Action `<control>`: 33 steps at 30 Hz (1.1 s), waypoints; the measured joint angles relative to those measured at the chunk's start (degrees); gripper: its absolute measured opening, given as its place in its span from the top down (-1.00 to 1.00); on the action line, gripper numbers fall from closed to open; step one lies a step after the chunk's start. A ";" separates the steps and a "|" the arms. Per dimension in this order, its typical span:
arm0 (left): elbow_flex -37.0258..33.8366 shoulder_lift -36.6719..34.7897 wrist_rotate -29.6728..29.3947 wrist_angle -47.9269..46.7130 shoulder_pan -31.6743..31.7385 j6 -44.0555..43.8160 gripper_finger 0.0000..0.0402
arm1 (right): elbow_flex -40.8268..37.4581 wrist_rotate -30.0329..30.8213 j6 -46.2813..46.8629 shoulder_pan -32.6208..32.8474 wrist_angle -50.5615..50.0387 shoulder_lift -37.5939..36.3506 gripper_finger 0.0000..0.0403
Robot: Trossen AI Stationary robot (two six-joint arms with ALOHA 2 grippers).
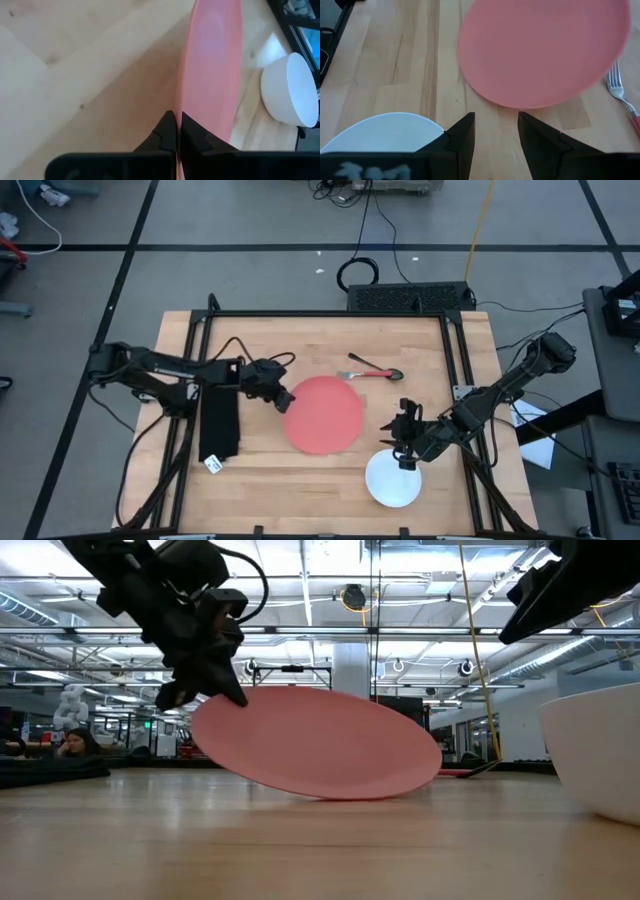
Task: Set table place
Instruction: Move the pink plate to the center of the table
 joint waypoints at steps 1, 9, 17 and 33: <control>0.00 0.04 -0.10 0.00 -0.66 -0.53 0.99 | 0.00 0.00 -0.02 0.00 0.05 0.01 0.30; 0.01 0.78 -5.53 2.80 -3.92 -1.29 0.99 | 0.00 -0.03 -0.15 0.00 0.59 0.00 0.30; 0.02 0.78 -5.31 3.39 -4.59 -1.85 0.99 | 0.00 -0.03 0.03 0.00 0.61 0.00 0.30; -1.01 0.80 -10.93 0.39 -14.51 -11.17 0.99 | 0.00 -0.03 -0.12 0.01 0.66 0.00 0.30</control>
